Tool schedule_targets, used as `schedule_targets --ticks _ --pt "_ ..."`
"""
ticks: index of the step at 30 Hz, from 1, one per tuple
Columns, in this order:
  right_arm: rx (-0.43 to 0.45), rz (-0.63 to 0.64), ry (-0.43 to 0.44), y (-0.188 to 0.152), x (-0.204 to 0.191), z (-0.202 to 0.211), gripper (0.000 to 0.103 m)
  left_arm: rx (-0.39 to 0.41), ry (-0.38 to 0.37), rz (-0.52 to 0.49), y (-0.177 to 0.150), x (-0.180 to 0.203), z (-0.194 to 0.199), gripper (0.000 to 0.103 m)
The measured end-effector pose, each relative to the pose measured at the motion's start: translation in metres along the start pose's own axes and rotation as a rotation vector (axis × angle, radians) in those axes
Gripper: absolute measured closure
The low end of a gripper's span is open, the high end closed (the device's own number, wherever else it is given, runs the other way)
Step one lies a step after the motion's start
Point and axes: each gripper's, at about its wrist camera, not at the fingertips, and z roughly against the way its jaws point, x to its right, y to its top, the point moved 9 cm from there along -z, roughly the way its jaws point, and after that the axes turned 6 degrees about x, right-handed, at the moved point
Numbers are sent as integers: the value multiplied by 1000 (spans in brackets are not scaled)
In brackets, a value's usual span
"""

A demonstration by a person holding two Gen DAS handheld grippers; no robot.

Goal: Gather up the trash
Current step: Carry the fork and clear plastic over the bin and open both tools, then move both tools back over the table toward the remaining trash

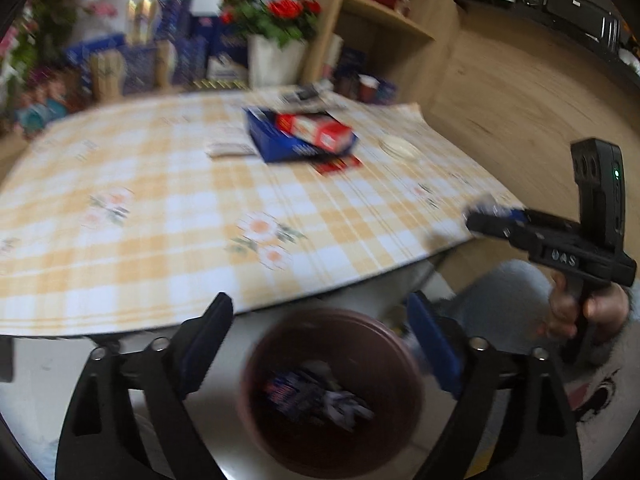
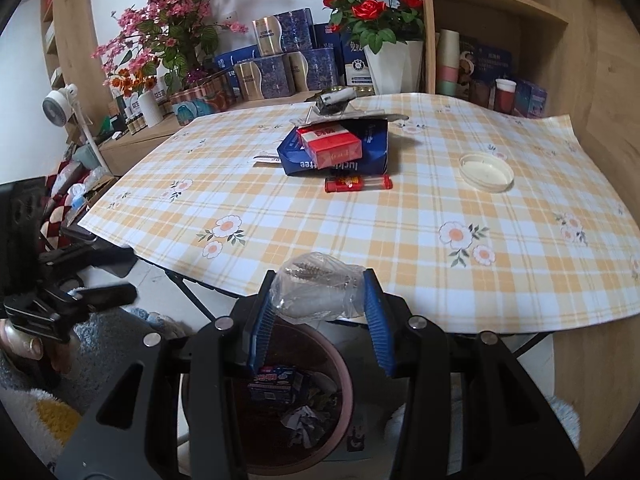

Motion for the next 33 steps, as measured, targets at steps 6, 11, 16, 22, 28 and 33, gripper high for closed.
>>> schedule_targets --ticks 6,11,16,22,28,33 --pt "-12 -35 24 -21 -9 -12 57 87 172 -20 3 -20 24 7" --pt "-62 22 42 -39 -27 -25 57 115 267 -30 -1 -29 32 6" --pt "-112 133 74 -54 -52 -34 57 98 272 -23 -5 -34 30 6" --pt "-162 203 112 -69 -70 -39 57 78 273 12 -9 -41 27 6" --pt "-188 232 102 -75 -73 -42 17 68 276 50 -11 -47 26 6" --pt "-213 231 65 -79 -68 -47 6 58 279 61 -12 -49 26 6"
